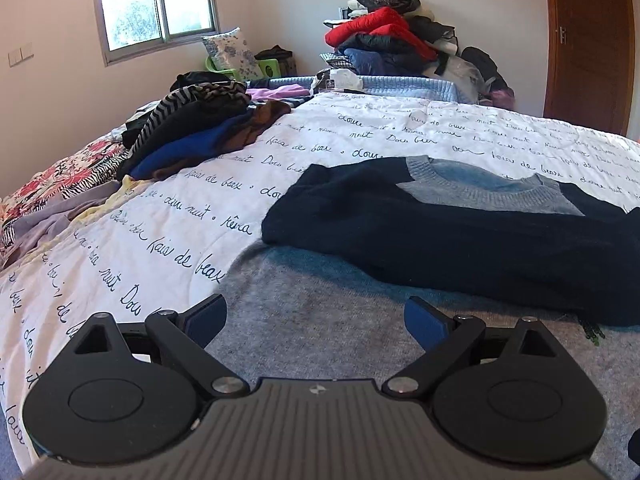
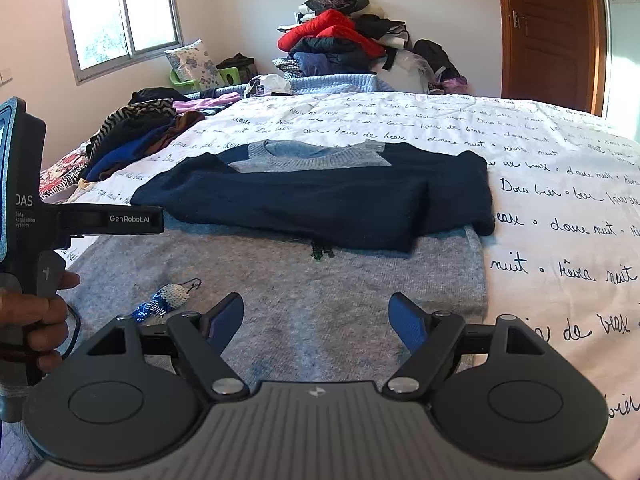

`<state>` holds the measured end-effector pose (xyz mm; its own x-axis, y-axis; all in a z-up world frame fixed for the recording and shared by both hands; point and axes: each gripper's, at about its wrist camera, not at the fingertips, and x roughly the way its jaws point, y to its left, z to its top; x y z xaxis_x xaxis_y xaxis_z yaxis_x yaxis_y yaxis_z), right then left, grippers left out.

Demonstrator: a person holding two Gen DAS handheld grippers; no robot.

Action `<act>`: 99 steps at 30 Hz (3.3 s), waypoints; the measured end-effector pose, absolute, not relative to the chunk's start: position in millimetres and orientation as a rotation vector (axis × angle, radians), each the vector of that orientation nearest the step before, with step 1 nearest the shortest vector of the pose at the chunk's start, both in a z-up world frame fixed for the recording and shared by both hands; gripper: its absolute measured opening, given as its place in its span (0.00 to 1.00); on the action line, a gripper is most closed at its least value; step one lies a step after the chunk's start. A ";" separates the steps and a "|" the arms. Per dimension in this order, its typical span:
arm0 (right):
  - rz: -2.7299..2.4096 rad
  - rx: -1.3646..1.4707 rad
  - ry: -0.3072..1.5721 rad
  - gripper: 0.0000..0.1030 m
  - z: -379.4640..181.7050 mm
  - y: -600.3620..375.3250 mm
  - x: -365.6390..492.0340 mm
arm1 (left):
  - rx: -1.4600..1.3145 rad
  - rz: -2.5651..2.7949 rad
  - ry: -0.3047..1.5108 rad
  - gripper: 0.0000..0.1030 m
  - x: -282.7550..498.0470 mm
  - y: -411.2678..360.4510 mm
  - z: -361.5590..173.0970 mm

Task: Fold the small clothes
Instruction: 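Move both tools toward the grey hem of the sweater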

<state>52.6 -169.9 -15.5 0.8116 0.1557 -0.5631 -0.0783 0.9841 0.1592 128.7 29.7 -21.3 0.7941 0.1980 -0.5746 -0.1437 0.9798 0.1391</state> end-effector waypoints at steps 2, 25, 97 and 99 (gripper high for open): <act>0.122 0.134 0.613 0.79 -15.8 -170.4 51.8 | 0.112 0.142 0.608 0.91 127.1 20.9 -19.9; 0.281 0.200 0.588 0.80 -15.0 -164.3 62.7 | -0.226 0.703 0.528 0.92 74.5 183.0 15.4; 0.272 0.312 0.572 0.80 -21.6 -209.1 1.0 | -0.076 0.225 0.596 0.92 39.8 187.5 11.5; 0.266 0.386 0.585 0.80 -27.9 -226.4 -6.1 | -0.069 0.094 0.610 0.92 32.9 189.6 10.4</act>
